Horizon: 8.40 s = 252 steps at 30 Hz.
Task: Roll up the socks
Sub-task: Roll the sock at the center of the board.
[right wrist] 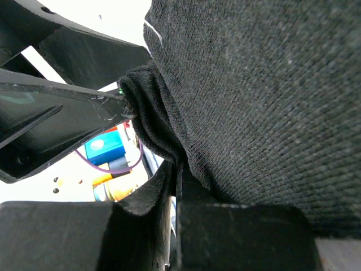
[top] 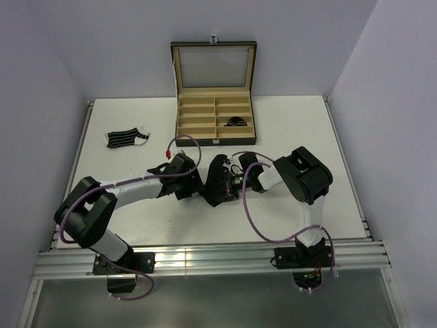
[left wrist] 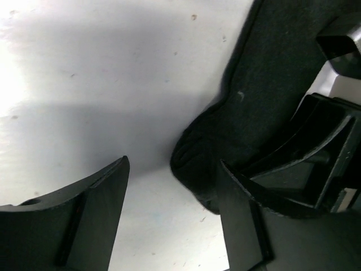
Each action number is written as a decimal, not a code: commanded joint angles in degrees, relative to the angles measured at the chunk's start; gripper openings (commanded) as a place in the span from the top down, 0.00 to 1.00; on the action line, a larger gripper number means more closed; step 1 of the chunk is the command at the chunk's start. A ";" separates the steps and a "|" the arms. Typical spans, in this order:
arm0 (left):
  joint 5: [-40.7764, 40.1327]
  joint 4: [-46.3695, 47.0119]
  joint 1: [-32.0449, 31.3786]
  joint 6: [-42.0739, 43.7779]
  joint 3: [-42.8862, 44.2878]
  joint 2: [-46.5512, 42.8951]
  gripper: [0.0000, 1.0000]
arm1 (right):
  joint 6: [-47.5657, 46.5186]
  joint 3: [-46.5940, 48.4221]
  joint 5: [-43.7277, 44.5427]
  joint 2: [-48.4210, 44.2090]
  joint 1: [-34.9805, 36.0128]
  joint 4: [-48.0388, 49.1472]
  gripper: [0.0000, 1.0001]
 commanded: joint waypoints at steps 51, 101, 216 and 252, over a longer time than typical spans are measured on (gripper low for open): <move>0.90 -20.48 -1.52 12.64 24.57 22.13 1.00 | -39.59 0.62 77.88 -25.28 31.87 -18.35 0.48; -0.33 -15.13 5.86 6.59 21.85 14.59 0.63 | -29.05 3.54 55.62 -20.08 21.44 -23.27 1.00; 1.34 -17.94 1.39 13.79 22.46 17.99 1.00 | -43.10 7.13 77.18 -20.97 32.57 -20.10 0.47; -0.94 -13.02 4.72 7.12 16.58 3.94 0.23 | -31.86 7.22 45.60 -18.94 21.78 -25.29 1.00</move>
